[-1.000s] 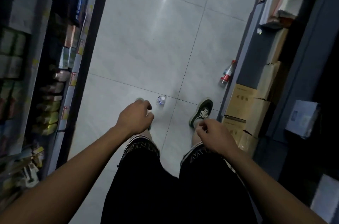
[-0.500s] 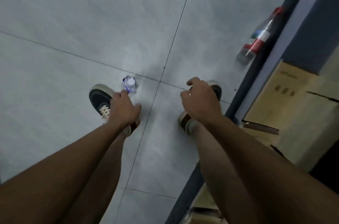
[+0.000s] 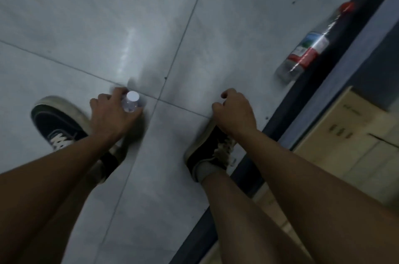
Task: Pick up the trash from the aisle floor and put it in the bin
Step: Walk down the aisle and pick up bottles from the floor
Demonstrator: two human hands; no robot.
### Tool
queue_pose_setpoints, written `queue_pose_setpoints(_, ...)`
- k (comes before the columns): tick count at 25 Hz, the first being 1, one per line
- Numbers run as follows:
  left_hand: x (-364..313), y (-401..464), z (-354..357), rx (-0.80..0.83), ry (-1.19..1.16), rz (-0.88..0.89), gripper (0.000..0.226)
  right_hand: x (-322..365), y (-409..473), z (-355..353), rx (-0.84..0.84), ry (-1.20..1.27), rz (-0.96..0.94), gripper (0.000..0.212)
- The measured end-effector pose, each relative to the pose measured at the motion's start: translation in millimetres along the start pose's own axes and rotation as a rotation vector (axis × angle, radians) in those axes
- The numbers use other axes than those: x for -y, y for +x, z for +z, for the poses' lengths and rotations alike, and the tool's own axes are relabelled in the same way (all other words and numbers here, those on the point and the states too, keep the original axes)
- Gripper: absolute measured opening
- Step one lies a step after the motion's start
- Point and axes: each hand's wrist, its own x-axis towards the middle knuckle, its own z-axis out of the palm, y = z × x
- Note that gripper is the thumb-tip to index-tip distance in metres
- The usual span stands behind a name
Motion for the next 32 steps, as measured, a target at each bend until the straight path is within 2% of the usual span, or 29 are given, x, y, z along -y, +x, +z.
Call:
queue_pose_setpoints(2, -21, -2, -1, -0.016, -0.012, 0.066, 0.063, -3, 18, -20, -0.103, 0.050, 0.082, 0.053)
queue_pose_setpoints(4, -56, 1, -1, -0.033, -0.074, 0.072, 0.062, -6, 42, -43, -0.346, 0.120, 0.211, 0.063)
queue_pose_setpoints(6, -96, 6, 0, -0.078, -0.118, 0.150, 0.060, -12, 66, -66, -0.572, 0.166, 0.364, 0.075)
queue_pose_setpoints(9, -152, 12, 8, -0.148, -0.230, 0.272, 0.056, -36, 104, -89, -0.653, 0.198, 0.545, 0.088)
queue_pose_setpoints(14, -205, 9, 21, -0.122, -0.344, 0.275, 0.056, -78, 146, -101, -0.556, 0.376, 0.536, 0.087)
queue_pose_setpoints(18, -205, -17, 4, -0.020, -0.406, 0.293, 0.045, -81, 118, -90, -0.455, 0.427, 0.494, 0.089)
queue_pose_setpoints(24, -174, -101, -115, 0.079, -0.405, 0.135, 0.031, -17, -38, -76, -0.276, 0.417, 0.261, 0.066)
queue_pose_setpoints(29, -142, -210, -258, 0.060, -0.357, 0.212, 0.035, 57, -211, -118, -0.171, 0.364, 0.051, 0.067)
queue_pose_setpoints(32, -118, -281, -350, 0.105, -0.277, 0.275, 0.035, 92, -315, -157, -0.077, 0.267, 0.073, 0.082)
